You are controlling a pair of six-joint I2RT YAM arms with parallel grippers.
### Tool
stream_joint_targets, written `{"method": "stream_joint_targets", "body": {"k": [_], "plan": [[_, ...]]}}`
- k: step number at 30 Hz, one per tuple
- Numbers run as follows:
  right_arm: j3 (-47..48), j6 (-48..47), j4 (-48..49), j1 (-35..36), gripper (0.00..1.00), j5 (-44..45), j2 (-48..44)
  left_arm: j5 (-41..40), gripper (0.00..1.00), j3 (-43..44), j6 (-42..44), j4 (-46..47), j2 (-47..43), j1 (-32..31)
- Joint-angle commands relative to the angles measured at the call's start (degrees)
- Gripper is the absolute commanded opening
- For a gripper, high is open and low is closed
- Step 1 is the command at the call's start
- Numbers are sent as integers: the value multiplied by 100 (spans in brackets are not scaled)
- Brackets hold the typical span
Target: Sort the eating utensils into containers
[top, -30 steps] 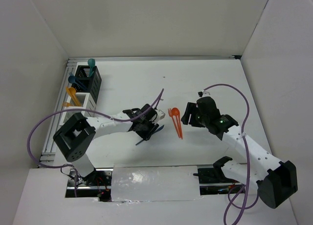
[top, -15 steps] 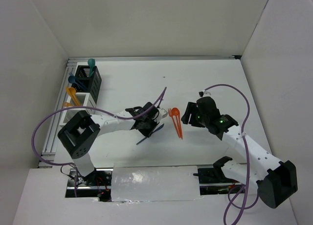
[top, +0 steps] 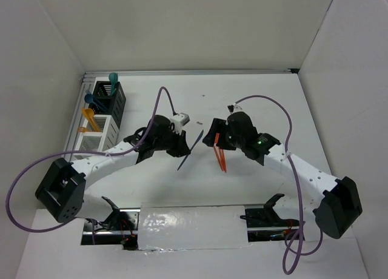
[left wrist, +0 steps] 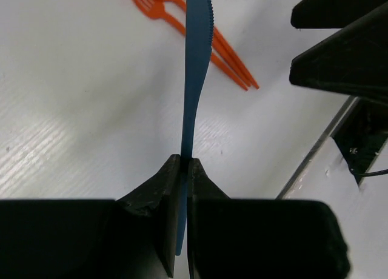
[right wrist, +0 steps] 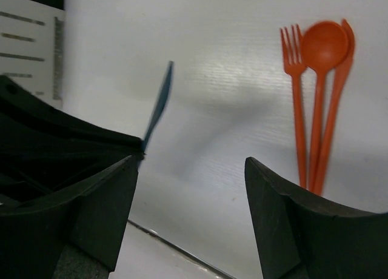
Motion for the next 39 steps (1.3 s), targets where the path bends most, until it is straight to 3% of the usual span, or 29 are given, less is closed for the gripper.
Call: {"method": "stream_joint_targets", "body": {"k": [1, 9, 13, 16, 21, 24, 25, 27, 28, 30, 33, 34, 37, 39], "plan": [[466, 94, 456, 143, 79, 181, 29, 489, 0, 42, -162, 476, 47, 62], [896, 86, 527, 327, 82, 531, 425, 551, 0, -99, -330, 810, -234, 19], [1046, 130, 307, 634, 77, 1181, 671, 498, 0, -81, -268, 871, -348, 36], [985, 130, 386, 670, 76, 1183, 680, 568, 0, -90, -207, 942, -383, 54], [1036, 130, 527, 749, 66, 1349, 855, 805, 0, -107, -172, 1073, -506, 45], [1168, -97, 737, 749, 53, 1350, 908, 875, 0, -151, -119, 1091, -550, 36], [1169, -203, 851, 749, 28, 1350, 926, 884, 0, -151, -127, 1074, -585, 27], [1405, -388, 921, 758, 6, 1201, 1048, 867, 0, -169, -171, 1047, -612, 18], [1493, -424, 922, 758, 0, 1148, 1040, 893, 1, -178, -171, 1012, -629, 27], [1704, -520, 922, 820, 0, 1060, 1259, 893, 2, -195, -206, 994, -717, 27], [1942, -739, 975, 942, 0, 937, 1391, 858, 22, -152, -172, 881, -805, 62], [1942, -784, 975, 969, 0, 937, 1401, 849, 37, -91, -137, 837, -831, 80], [2004, -1047, 1115, 1066, 0, 770, 1462, 884, 57, -2, -57, 678, -998, 211], [2065, -1127, 1115, 1057, 0, 552, 1488, 1033, 62, 33, -48, 669, -1138, 352]]}}
